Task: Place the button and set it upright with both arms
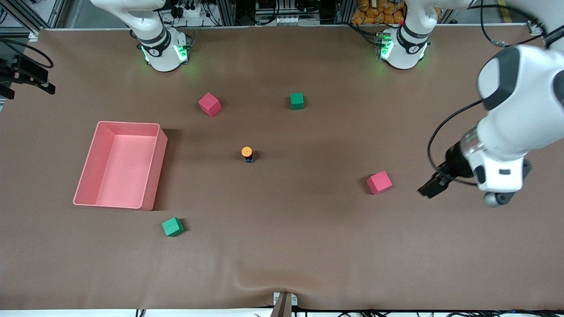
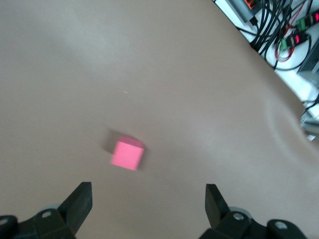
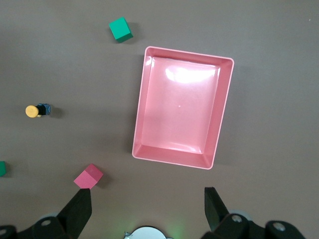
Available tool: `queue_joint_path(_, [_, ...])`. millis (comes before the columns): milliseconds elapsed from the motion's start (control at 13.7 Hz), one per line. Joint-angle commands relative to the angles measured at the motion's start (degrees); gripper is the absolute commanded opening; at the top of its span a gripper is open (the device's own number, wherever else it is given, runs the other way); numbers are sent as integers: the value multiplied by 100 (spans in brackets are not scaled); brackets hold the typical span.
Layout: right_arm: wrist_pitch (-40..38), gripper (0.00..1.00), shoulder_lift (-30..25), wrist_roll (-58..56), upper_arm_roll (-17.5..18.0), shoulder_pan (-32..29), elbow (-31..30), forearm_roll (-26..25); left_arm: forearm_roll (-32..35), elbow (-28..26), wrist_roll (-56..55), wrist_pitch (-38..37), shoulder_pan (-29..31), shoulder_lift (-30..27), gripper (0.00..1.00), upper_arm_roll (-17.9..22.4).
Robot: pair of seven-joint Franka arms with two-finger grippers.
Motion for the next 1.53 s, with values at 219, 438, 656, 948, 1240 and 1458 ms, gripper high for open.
queue_joint_path(219, [-41, 100, -20, -18, 85, -101, 155, 34, 113, -91, 3044, -1158, 526, -782, 100, 291])
queue_joint_path(438, [-32, 100, -11, -26, 85, -119, 155, 34, 113, -153, 3659, -1441, 560, -1133, 100, 443])
queue_joint_path(656, [-32, 100, -11, -26, 85, -110, 155, 34, 122, -336, 3993, -1574, 788, -1362, 100, 470])
queue_joint_path(948, [-58, 100, -20, -18, 68, -119, 190, 34, 122, -803, 4425, -1503, 1104, -1731, 100, 339])
queue_joint_path(1240, [-58, 100, -11, -18, 68, -119, 190, 8, 113, -1489, 4434, -1055, 1070, -2241, 100, 285])
queue_joint_path(1458, [-58, 100, -11, -18, 68, -119, 173, -10, 113, -1454, 4399, -1125, 1027, -2268, 100, 302])
